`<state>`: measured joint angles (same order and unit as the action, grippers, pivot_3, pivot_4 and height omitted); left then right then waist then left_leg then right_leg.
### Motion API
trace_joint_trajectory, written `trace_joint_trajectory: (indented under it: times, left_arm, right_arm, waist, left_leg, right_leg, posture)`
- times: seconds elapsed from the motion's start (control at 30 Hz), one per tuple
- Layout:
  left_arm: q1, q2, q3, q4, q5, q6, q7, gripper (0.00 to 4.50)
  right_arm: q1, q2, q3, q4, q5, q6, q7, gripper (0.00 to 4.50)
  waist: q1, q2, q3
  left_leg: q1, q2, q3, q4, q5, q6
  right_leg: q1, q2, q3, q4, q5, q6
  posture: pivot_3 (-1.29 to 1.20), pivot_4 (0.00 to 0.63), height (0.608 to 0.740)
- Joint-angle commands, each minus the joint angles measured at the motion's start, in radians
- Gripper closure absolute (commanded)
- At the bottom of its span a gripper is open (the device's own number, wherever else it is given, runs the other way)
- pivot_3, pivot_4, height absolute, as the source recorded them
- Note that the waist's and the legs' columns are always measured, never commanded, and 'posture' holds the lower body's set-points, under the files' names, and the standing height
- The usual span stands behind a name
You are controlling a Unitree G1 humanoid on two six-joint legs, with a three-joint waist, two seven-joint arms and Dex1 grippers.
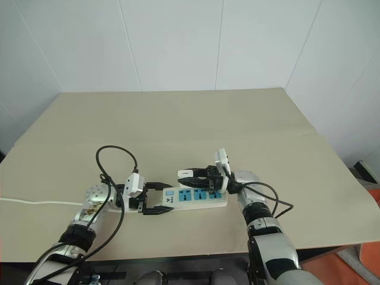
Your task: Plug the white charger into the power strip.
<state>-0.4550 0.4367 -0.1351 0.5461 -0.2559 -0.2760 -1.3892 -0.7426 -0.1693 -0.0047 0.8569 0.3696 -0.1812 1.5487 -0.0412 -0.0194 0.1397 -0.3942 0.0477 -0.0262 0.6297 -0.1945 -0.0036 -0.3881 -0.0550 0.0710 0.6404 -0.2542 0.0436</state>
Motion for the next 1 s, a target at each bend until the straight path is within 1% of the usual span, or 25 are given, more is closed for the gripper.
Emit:
trace_joint_trajectory:
  times: [0.03, 0.3, 0.8, 1.0]
  left_arm:
    - [0.003, 0.016, -0.017, -0.007, 0.025, 0.014, -0.008, 1.26]
    - [0.005, 0.02, -0.014, -0.018, 0.02, 0.024, -0.008, 1.26]
    - [0.009, 0.026, -0.013, -0.024, 0.017, 0.034, -0.012, 1.26]
    - [0.008, 0.024, -0.014, -0.021, 0.017, 0.033, -0.012, 1.26]
  right_arm:
    - [0.002, 0.024, 0.011, -0.023, -0.004, -0.038, 0.034, 3.39]
    - [0.007, 0.037, 0.021, 0.007, -0.023, -0.061, 0.02, 3.39]
    - [0.019, -0.001, 0.008, 0.039, -0.039, -0.074, 0.026, 3.39]
    - [0.037, 0.018, 0.026, 0.027, -0.052, -0.089, 0.008, 3.39]
  waist:
    - [0.0, 0.0, 0.0]
    - [-0.001, 0.0, 0.0]
    - [-0.001, 0.0, 0.0]
    - [-0.001, 0.0, 0.0]
  left_leg:
    - [0.0, 0.0, 0.0, 0.0, 0.0, 0.0]
    - [0.0, 0.0, 0.0, 0.0, 0.0, 0.0]
    - [0.001, 0.0, 0.0, -0.001, 0.0, 0.0]
    - [0.001, 0.0, 0.0, -0.001, 0.0, 0.0]
  right_leg:
    - [0.0, 0.0, 0.0, 0.0, 0.0, 0.0]
    - [0.0, 0.0, 0.0, 0.0, 0.0, 0.0]
    - [0.0, 0.0, 0.0, 0.0, 0.0, 0.0]
    - [0.001, 0.0, 0.0, 0.0, 0.0, 0.0]
  posture:
    - [0.0, 0.15, 0.74]
    - [0.0, 0.15, 0.74]
    - [0.0, 0.15, 0.74]
    - [0.0, 0.15, 0.74]
